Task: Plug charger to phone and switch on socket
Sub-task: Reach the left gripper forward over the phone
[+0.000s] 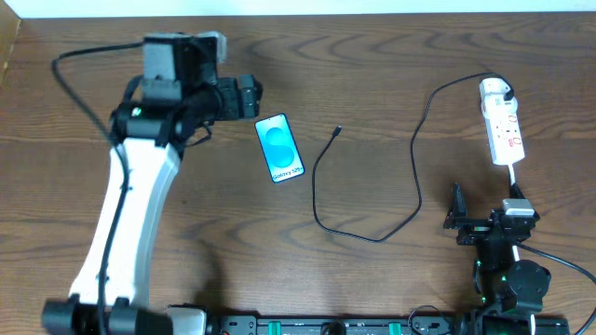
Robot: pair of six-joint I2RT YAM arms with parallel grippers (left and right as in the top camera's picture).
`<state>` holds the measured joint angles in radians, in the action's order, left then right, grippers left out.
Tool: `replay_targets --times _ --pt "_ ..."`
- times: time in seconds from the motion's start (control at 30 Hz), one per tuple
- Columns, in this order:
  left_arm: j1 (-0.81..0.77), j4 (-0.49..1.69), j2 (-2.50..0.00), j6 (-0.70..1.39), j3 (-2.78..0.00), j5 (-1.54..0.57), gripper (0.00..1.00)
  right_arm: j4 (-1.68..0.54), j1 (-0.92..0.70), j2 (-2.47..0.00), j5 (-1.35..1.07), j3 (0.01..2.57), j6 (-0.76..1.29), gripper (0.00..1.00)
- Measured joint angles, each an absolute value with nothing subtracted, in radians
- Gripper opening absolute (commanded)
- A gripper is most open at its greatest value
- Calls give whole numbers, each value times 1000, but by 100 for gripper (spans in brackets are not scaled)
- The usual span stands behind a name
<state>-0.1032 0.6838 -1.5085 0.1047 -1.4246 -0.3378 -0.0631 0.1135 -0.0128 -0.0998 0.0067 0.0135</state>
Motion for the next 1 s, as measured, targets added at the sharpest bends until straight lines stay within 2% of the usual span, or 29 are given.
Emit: replay_targets --times 0.2,0.47,0.8,1.0 --pt "-147 699 -1648 108 -1435 -339 96 -63 113 -13 -100 7 14 99" --pt "-155 728 -1713 117 -1435 -353 95 -64 113 -13 -100 7 14 99" --pt "-240 733 -1864 449 -1437 -78 95 -64 113 -13 -100 7 14 99" --pt "-285 725 -1946 581 -1437 -7 95 -63 113 -13 -100 7 14 99"
